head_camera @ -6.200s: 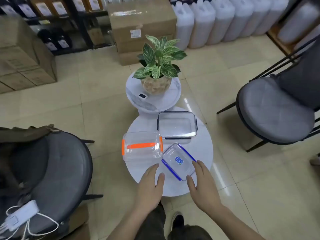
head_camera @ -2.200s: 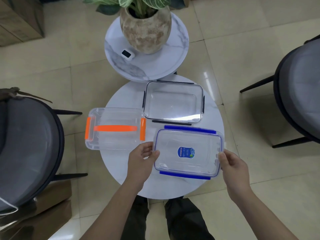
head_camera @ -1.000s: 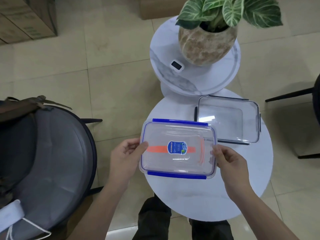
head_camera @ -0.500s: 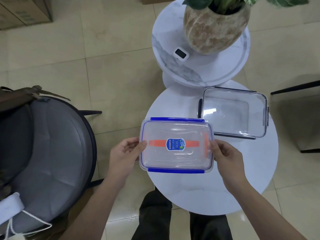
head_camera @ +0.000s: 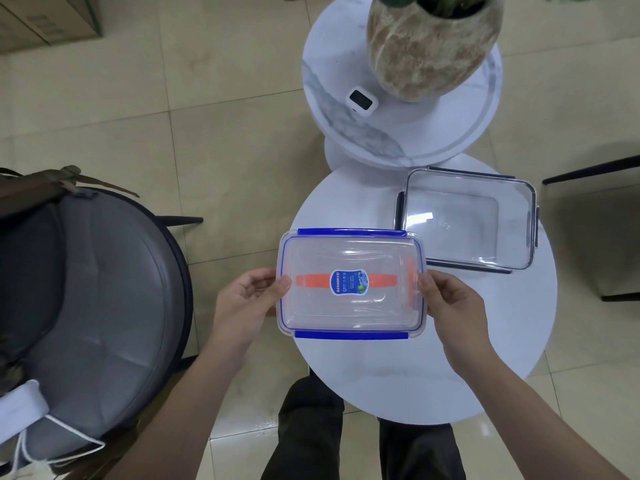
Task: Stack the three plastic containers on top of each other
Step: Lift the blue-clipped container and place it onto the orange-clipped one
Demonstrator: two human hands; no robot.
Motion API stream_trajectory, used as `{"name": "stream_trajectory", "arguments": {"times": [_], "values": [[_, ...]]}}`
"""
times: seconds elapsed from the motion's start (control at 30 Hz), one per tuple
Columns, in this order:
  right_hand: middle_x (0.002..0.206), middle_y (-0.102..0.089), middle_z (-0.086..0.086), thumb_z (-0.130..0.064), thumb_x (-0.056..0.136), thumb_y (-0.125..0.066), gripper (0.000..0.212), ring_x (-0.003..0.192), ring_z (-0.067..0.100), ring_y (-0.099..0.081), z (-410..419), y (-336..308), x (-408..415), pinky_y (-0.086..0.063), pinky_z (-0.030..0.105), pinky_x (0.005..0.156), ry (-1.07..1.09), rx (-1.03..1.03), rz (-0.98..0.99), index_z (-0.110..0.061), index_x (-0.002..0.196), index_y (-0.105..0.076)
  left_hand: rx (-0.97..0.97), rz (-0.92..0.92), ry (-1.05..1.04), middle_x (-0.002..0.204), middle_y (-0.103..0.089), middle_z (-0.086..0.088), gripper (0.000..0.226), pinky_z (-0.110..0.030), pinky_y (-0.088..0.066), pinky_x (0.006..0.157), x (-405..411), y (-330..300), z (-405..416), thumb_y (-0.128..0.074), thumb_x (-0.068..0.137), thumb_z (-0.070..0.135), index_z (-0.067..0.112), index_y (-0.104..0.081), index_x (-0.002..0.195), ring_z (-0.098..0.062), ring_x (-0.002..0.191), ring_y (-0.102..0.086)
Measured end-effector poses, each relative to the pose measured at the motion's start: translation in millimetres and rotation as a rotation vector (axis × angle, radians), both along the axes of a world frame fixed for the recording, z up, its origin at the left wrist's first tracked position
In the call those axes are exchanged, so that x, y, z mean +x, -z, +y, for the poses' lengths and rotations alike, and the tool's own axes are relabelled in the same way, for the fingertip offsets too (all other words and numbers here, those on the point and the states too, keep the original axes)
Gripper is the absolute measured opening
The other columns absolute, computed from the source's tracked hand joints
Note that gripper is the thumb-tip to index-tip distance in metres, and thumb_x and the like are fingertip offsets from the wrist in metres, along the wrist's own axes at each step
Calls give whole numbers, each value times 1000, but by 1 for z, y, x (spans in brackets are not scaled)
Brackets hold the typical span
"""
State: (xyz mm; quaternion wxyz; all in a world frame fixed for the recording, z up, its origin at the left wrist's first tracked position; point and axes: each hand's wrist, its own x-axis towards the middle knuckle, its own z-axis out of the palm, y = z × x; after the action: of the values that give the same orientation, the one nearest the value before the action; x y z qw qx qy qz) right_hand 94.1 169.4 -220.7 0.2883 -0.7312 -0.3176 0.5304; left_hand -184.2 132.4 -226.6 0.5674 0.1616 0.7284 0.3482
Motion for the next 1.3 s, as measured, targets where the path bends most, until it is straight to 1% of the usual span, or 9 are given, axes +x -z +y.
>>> {"name": "stream_trajectory", "arguments": {"times": [0.13, 0.3, 0.43, 0.6, 0.7, 0.87, 0.97, 1.07, 1.3], "values": [[101, -76, 4, -20, 95, -63, 14, 88, 17, -71, 3, 0, 2, -58, 32, 84, 0, -24, 33, -16, 105, -71, -2, -20, -11, 104, -78, -8, 32, -37, -63, 76, 0, 0, 0, -80, 77, 24, 15, -71, 106, -26, 95, -76], [103, -75, 2, -22, 95, -63, 9, 94, 21, -69, 5, -1, 5, -57, 32, 81, -6, -49, 78, -25, 100, -70, 4, -37, -15, 104, -78, -6, 52, -38, -63, 78, 0, 1, 0, -81, 61, 38, 16, -71, 108, -24, 98, -76], [107, -75, 3, -24, 93, -65, 15, 104, 25, -69, 6, 0, 6, -56, 41, 92, 13, -86, 96, -20, 106, -71, -16, -17, -23, 113, -75, -4, 70, -46, -57, 95, -1, 4, -1, -83, 51, 49, 20, -69, 112, -23, 107, -71], [126, -68, 8, -31, 88, -69, 45, 120, 25, -63, 8, 8, 15, -50, 43, 102, 49, -178, 254, -11, 128, -63, -33, -19, -30, 134, -63, 3, 104, -50, -47, 108, -1, 4, 2, -87, 37, 62, 25, -58, 130, -19, 123, -60], [138, -61, 1, -54, 68, -79, 86, 128, 20, -57, 9, 11, 21, -43, 47, 111, 10, -231, 364, -17, 140, -52, -33, -128, -31, 146, -53, 1, 113, -50, -42, 113, -1, 2, 6, -91, 44, 56, 22, -47, 143, -21, 132, -53], [144, -56, -1, -62, 54, -86, 111, 134, 19, -52, 14, 14, 23, -37, 50, 115, -62, -258, 447, -19, 147, -44, -106, -291, -60, 145, -55, -1, 129, -52, -44, 110, -4, 3, 9, -94, 36, 61, 23, -41, 148, -22, 130, -56], [141, -60, 1, -57, 53, -88, 108, 131, 21, -55, 16, 9, 18, -37, 50, 115, -91, -277, 448, -18, 145, -46, -140, -295, -21, 136, -64, -3, 122, -55, -48, 106, -5, 4, 9, -93, 38, 61, 19, -47, 144, -23, 124, -61], [129, -69, 1, -48, 62, -82, 83, 123, 21, -61, 18, 6, 16, -40, 47, 113, -122, -282, 427, -17, 135, -57, -156, -290, 17, 126, -71, -5, 99, -56, -49, 104, -5, 5, 9, -89, 46, 54, 18, -58, 133, -24, 119, -65], [114, -76, -5, -46, 66, -75, 57, 118, 19, -65, 18, 6, 16, -45, 48, 110, -144, -330, 414, -25, 118, -67, -187, -288, 77, 115, -76, -6, 65, -52, -50, 104, -6, 8, 8, -84, 60, 38, 18, -66, 119, -26, 115, -68]]}}
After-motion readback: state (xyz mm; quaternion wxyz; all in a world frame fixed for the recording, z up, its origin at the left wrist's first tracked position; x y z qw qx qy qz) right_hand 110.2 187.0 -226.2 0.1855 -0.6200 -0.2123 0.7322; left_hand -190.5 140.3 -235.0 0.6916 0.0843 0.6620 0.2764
